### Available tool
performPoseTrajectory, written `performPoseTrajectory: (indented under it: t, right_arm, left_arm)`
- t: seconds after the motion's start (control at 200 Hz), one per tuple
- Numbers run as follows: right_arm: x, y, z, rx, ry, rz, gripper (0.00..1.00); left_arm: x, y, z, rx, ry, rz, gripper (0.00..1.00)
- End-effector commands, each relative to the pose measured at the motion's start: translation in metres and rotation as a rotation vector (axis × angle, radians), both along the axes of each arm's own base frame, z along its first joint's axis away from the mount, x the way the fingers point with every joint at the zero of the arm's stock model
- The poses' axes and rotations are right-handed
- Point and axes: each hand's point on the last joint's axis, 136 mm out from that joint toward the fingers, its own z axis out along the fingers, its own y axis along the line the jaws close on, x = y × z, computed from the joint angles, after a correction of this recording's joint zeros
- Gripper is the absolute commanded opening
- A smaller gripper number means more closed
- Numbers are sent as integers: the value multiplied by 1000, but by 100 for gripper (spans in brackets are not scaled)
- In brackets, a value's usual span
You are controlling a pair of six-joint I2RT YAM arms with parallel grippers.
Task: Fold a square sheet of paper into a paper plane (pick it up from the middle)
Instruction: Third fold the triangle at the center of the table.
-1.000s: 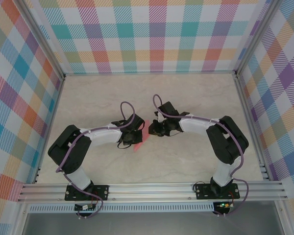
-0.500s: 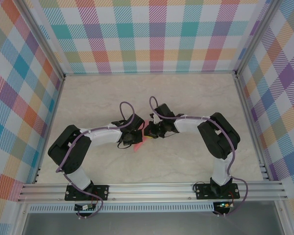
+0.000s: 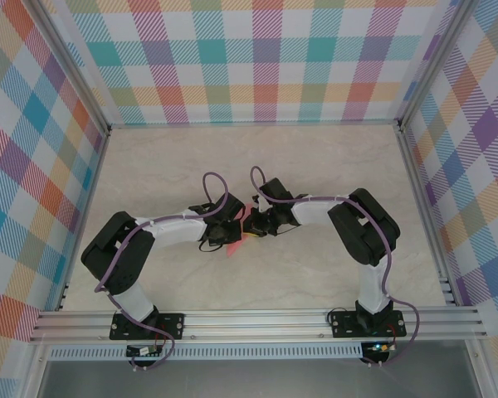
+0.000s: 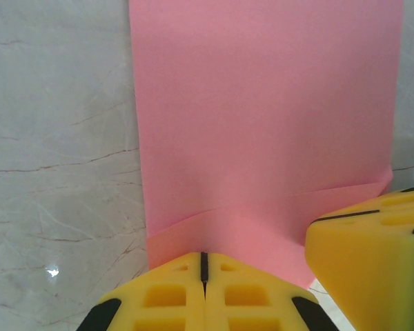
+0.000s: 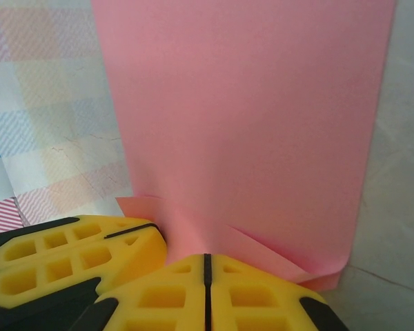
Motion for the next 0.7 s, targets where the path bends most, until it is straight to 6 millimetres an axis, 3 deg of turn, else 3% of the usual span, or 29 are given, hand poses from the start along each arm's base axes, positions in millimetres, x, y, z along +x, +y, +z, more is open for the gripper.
performPoseTrajectory:
  t: [0.0, 0.33, 0.56, 0.695]
  right_arm:
    - [2, -1, -8, -32, -18, 5, 8]
    - [-3, -18, -27, -123, -29, 1, 8]
    - [11, -22, -3, -87, -81, -35, 8]
    - [17, -28, -4, -85, -73, -58, 8]
  left_arm:
    - [-13, 17, -17, 86, 57, 22, 0]
    - [-16, 21, -20, 102, 65, 17, 0]
    - [-18, 21, -21, 103, 69, 14, 0]
    - [-19, 22, -23, 102, 72, 13, 0]
